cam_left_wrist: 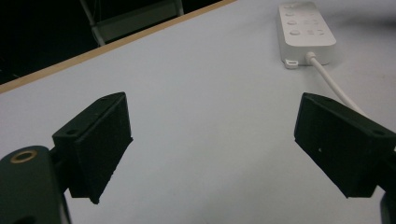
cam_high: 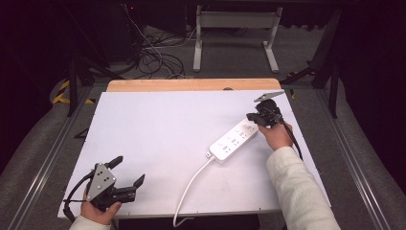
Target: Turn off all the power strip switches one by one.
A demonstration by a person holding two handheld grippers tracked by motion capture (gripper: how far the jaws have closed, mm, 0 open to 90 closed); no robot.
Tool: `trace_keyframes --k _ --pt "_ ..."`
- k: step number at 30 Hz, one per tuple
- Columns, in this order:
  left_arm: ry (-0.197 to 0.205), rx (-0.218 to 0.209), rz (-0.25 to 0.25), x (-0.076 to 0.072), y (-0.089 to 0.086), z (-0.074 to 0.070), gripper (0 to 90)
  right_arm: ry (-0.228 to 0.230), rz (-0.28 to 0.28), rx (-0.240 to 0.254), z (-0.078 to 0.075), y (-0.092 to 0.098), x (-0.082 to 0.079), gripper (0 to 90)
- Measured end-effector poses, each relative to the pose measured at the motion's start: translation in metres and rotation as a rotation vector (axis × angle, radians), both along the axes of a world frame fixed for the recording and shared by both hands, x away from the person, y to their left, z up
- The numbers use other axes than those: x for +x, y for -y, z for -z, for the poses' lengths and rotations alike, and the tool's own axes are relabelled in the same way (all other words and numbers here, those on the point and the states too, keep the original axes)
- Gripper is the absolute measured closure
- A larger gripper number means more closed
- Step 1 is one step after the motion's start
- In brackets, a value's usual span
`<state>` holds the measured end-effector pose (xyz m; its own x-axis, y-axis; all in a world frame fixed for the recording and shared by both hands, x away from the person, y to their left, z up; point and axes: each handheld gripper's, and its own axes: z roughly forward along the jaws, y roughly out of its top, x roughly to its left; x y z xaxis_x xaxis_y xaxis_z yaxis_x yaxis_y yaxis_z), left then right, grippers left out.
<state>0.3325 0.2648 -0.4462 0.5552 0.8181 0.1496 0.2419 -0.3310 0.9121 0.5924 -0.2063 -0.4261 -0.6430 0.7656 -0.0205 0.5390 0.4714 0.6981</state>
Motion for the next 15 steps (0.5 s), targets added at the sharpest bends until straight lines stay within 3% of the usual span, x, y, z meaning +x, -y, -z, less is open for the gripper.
trace_keyframes --k 15 --pt "0.0 0.002 -0.001 0.0 0.0 0.0 11.6 -0.02 0.0 -0.01 0.016 -0.008 0.004 90.0"
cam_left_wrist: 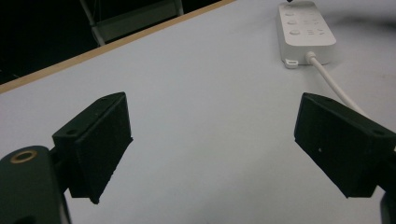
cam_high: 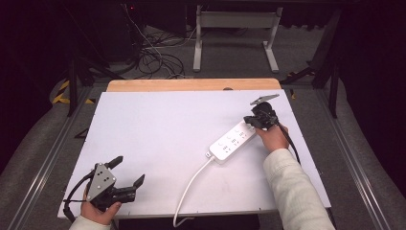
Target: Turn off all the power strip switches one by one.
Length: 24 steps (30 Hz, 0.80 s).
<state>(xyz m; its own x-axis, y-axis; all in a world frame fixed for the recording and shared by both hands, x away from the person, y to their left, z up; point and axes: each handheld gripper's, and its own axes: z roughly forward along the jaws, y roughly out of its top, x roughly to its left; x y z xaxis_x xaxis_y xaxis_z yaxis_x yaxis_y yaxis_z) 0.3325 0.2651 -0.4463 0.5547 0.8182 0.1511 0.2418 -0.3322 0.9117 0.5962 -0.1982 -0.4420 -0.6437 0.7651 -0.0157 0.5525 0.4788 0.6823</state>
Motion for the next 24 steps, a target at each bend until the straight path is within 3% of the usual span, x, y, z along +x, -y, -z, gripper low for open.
trace_keyframes --k 9,16,24 --pt "-0.002 -0.006 0.0 -0.0003 0.0006 0.0002 11.6 -0.002 0.0 -0.01 0.0043 -0.0027 0.0001 90.0" --pt "-0.003 -0.005 0.001 -0.0007 0.0011 0.0 11.6 0.011 -0.008 -0.054 0.0058 -0.0073 -0.0019 90.0" --pt "-0.006 -0.004 0.002 -0.0011 0.0014 -0.0004 11.6 0.002 -0.016 -0.038 0.0065 -0.0082 -0.0016 90.0"
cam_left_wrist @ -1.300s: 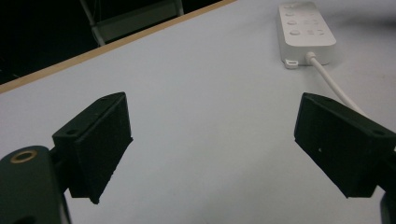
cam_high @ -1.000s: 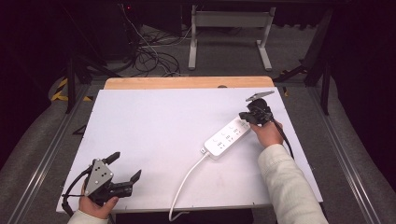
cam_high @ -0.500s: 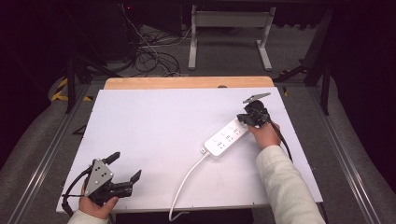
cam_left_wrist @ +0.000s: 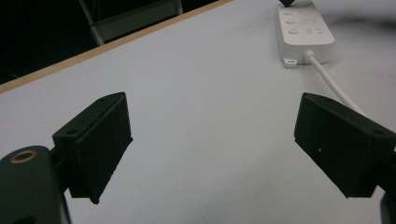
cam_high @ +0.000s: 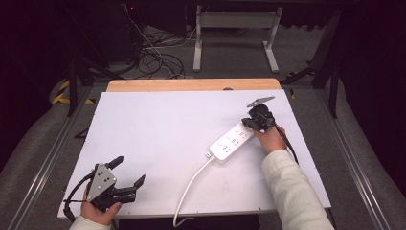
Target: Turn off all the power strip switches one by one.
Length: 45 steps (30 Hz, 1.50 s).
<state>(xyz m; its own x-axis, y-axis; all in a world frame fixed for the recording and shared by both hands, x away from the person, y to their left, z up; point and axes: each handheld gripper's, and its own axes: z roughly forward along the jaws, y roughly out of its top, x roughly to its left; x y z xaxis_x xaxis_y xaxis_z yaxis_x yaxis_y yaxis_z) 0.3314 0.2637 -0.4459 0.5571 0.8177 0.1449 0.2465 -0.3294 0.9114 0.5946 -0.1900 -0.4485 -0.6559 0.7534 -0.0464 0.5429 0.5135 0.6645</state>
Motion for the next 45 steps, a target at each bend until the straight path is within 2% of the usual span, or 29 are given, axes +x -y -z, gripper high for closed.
trace_keyframes --k 3,15,20,25,27,30,32,33,36,41,45 --pt "0.005 0.009 0.0 -0.0003 -0.0005 -0.0006 11.6 0.003 -0.007 -0.018 -0.0007 -0.0019 -0.0003 90.0" --pt "0.005 0.0 0.001 -0.0011 -0.0008 -0.001 11.7 -0.009 0.004 0.012 0.0003 0.0005 0.0007 90.0" --pt "0.004 0.0 0.001 -0.0011 -0.0009 -0.001 11.6 -0.001 0.004 -0.002 0.0001 -0.0007 0.0001 90.0" --pt "0.009 0.008 0.001 -0.001 -0.0013 -0.0011 11.6 0.003 0.02 0.01 0.0014 0.0005 0.0007 90.0" --pt "0.006 -0.002 0.001 -0.0014 -0.0012 -0.0008 11.6 0.028 0.035 -0.019 0.0014 0.0008 0.0005 90.0" --pt "0.005 0.001 0.001 -0.0016 -0.0021 -0.0008 11.6 0.002 0.04 0.035 0.0025 0.0065 0.0015 90.0" --pt "0.001 -0.007 -0.001 -0.0011 -0.0018 -0.0004 11.7 0.015 0.036 0.015 0.0024 0.0049 -0.0005 90.0" --pt "0.004 0.005 0.0 -0.0006 -0.0021 -0.0006 11.6 0.019 0.033 0.007 0.0024 0.0041 -0.0011 90.0" --pt "0.011 0.013 0.003 -0.0015 -0.0001 -0.0011 11.6 0.017 0.028 0.007 0.0023 0.0045 -0.0007 90.0" --pt "0.007 0.008 0.001 -0.0012 -0.0009 -0.0009 11.6 0.044 0.015 -0.048 0.002 -0.0009 -0.0023 90.0" --pt "0.006 -0.001 0.002 -0.0027 -0.0011 -0.0016 11.6 0.046 0.013 -0.06 0.0015 -0.0028 -0.0025 90.0"
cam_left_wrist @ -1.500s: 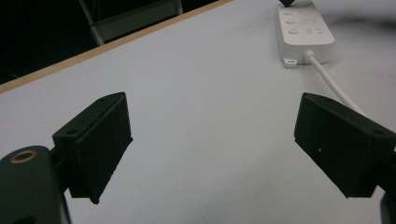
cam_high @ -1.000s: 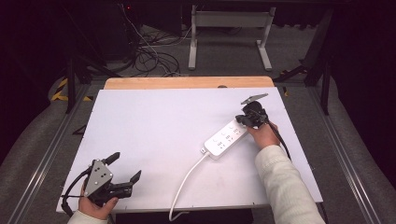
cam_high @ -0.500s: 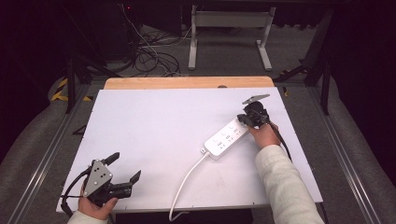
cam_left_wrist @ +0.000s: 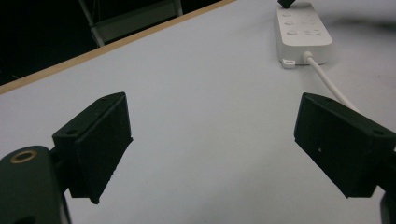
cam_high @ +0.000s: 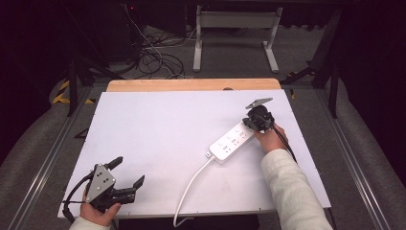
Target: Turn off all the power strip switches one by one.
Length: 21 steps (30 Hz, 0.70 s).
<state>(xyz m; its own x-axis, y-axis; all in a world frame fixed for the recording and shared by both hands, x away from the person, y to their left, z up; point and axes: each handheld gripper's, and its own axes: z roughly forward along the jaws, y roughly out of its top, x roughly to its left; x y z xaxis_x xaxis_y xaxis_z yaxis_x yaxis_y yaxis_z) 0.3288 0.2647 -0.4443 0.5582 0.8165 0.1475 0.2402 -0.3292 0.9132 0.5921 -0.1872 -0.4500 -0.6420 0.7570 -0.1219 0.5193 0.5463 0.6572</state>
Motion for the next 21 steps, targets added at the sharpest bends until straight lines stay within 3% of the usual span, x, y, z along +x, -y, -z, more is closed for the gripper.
trace_keyframes --k 3,6,7,10,15,21 --pt "0.003 -0.001 -0.003 0.001 -0.001 0.0 11.6 0.011 -0.009 -0.02 -0.009 0.002 -0.002 90.0" --pt "-0.002 -0.007 -0.006 0.003 -0.001 0.0 11.6 0.07 -0.008 0.156 -0.028 0.013 -0.013 90.0" --pt "-0.003 -0.008 -0.006 0.003 -0.001 0.0 11.7 0.08 -0.019 0.183 -0.034 0.015 -0.016 90.0" --pt "0.003 0.002 -0.005 0.001 0.0 -0.001 11.6 0.111 -0.078 0.186 -0.048 0.013 -0.03 90.0" --pt "0.007 -0.002 -0.004 -0.001 0.001 -0.002 11.4 0.168 -0.15 0.203 -0.061 0.01 -0.062 61.3" --pt "0.004 -0.026 -0.01 -0.002 -0.002 -0.003 11.2 0.222 -0.189 0.3 -0.068 0.025 -0.1 43.6"
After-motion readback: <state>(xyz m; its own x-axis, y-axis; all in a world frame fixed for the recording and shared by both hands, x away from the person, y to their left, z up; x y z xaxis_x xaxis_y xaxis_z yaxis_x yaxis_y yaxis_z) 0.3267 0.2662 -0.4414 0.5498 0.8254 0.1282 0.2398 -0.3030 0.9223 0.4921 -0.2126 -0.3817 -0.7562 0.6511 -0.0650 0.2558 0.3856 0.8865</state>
